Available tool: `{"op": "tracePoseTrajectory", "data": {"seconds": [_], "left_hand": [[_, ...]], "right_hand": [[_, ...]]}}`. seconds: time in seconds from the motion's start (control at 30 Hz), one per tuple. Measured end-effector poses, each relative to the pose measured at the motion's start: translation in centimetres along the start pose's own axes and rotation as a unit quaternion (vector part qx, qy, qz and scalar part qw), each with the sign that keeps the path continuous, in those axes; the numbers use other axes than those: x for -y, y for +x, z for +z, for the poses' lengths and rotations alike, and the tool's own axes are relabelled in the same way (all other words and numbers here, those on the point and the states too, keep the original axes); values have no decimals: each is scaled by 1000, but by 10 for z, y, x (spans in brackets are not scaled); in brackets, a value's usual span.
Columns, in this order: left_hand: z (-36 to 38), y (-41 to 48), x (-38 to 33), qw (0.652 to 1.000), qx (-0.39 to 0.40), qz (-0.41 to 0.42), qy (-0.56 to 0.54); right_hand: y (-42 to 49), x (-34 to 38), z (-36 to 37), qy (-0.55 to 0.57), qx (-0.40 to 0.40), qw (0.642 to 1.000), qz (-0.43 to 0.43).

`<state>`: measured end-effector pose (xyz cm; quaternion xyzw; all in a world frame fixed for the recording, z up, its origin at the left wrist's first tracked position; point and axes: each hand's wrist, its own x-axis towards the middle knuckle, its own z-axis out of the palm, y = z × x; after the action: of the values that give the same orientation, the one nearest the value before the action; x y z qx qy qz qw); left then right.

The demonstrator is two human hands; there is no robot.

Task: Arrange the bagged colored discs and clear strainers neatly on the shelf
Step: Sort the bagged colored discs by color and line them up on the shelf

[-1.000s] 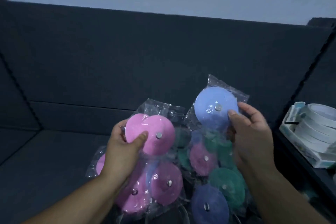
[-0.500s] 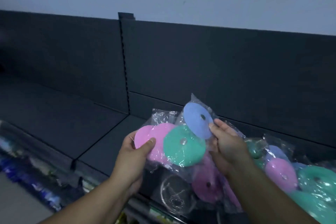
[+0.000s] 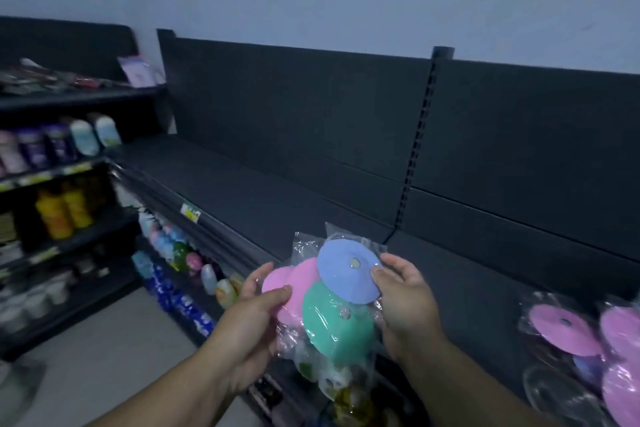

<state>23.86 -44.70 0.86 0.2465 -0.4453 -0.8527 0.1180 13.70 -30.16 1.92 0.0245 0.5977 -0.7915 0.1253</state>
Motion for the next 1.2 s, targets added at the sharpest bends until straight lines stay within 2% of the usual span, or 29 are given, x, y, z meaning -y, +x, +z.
{"op": "tracePoseTrajectory", "data": {"seconds": [0.17,0.37,0.6,0.9,1.03,1.2], "left_hand": [[-51,1,-31,999,46,-12,8],[-84,40,-44,998,-1,41,41],[-91,124,-69,997,0,21,71],[-75,239,-90,994,44,-7,104],[-78,279,-91,994,33,-19,107],[-84,330,-104,995,20,9,100]], "right_hand": [[1,-27,59,-48,33,998,-35],[26,-50,103,-74,50,996,-28],[101,-60,136,-68,45,997,11],[216,-72,149,-2,-39,998,42],[248,-73,147,16,-101,993,62],[287,-79,117,-105,-209,972,24]]}}
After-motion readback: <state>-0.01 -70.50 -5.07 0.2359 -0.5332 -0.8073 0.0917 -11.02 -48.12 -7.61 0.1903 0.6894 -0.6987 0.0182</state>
